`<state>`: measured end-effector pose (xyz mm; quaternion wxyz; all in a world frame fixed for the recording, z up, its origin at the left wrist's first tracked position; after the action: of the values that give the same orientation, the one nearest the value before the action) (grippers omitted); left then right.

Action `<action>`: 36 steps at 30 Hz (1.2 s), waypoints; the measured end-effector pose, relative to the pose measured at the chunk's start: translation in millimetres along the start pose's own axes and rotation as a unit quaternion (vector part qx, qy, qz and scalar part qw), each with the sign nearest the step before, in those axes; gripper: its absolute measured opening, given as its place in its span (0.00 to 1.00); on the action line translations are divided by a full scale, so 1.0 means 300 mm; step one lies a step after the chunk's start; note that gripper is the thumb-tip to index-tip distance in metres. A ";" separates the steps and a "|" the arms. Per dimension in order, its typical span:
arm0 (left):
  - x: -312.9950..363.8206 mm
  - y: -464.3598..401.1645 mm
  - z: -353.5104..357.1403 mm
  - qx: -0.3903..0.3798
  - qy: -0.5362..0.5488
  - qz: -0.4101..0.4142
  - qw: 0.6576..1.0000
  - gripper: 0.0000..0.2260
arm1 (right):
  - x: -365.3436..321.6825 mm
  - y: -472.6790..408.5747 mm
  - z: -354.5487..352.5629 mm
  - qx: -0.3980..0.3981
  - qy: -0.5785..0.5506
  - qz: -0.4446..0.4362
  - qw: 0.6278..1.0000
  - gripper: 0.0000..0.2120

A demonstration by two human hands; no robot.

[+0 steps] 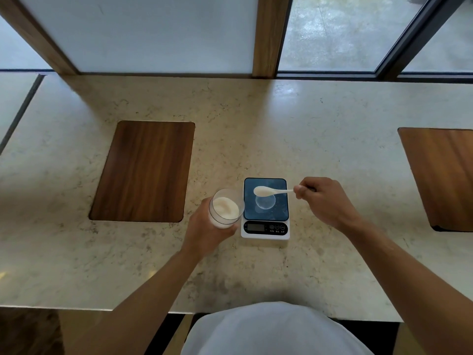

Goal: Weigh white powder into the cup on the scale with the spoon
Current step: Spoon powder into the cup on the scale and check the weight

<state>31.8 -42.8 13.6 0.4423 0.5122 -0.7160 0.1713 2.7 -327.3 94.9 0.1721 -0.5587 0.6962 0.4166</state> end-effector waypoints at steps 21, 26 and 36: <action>-0.025 0.003 0.004 -0.014 -0.009 -0.034 0.999 0.35 | 0.182 -0.083 0.110 -0.006 -0.003 0.083 0.997 0.14; -0.019 0.002 0.008 -0.010 -0.014 -0.023 1.000 0.34 | 0.188 -0.094 0.116 -0.004 0.002 0.093 0.996 0.14; -0.028 0.000 0.024 -0.017 -0.025 -0.016 0.999 0.35 | 0.189 -0.115 0.123 -0.027 0.016 0.098 0.995 0.13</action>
<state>29.0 -43.0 2.8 0.4359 0.5203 -0.7210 0.1391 8.2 -335.7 19.7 0.1042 -0.4982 0.7389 0.4415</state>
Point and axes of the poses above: each hand's wrist, its own y-axis away from the middle knuckle, its own z-axis out of the palm, x = y × z, the point moved 3 cm from there along -y, towards the middle knuckle, and after that the axes turned 15 degrees about -x, right-handed, at the moved point
